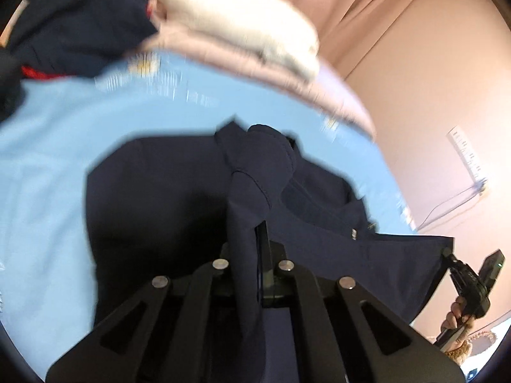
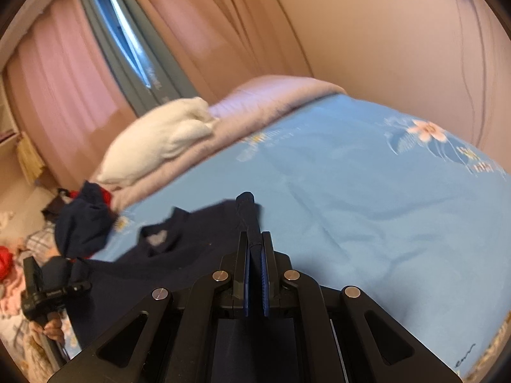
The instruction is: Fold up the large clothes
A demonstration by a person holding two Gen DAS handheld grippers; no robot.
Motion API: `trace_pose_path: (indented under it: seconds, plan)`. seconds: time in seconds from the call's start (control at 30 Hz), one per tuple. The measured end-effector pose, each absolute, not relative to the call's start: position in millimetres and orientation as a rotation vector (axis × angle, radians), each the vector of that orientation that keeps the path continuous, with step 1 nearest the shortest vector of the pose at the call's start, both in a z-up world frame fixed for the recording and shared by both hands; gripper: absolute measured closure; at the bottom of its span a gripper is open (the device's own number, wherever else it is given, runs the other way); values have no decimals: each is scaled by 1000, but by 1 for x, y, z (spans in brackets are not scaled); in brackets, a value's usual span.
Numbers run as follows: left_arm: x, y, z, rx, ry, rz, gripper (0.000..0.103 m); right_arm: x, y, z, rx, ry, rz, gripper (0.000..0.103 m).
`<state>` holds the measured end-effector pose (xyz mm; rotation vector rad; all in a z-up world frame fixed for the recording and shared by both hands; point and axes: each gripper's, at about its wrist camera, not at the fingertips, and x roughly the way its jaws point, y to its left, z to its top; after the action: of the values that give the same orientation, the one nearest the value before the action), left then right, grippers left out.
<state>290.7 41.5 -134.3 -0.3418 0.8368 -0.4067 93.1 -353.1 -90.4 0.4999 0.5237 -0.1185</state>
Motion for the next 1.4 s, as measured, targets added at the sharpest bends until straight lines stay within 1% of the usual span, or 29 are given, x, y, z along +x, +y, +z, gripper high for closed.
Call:
trace_pose_path:
  seconds: [0.1,0.2,0.33,0.47,0.6,0.77,0.97,1.13,1.27,1.3,1.33,1.37,1.4]
  plan:
    - [276,58,-104,-363,750,-402,101,105,-344,-65,463,479,-91,97]
    - [278,71,-85,-364,691,-362,101,135,-334,-43,425,444,-61,97]
    - [296,82,-80,-402,664,-307,101,191,-324,-24,391,424,-15,97]
    - [327,92,-84,-407,666,-242,101,252,-314,-25,374,462,-1,97]
    - [357,98,-101,-393,710,-186,101,305,-300,-46,331,539,-3,97]
    - [402,111,-154,-409,832,-107,100,363,-294,-99,319,681,-40,97]
    - [425,114,-202,-380,932,-34,98,393,-295,-160,276,835,-107,97]
    - [428,111,-222,-329,994,13,92,396,-299,-184,304,893,-112,97]
    - [421,112,-217,-314,999,42,80,393,-297,-183,293,904,-120,97]
    - [419,113,-215,-313,996,50,73,389,-297,-180,294,901,-122,91]
    - [414,114,-209,-312,984,57,69,387,-298,-177,290,901,-132,79]
    - [410,114,-205,-314,972,56,61,382,-298,-172,281,898,-142,71]
    - [403,115,-197,-316,955,51,53,376,-297,-165,272,885,-140,60]
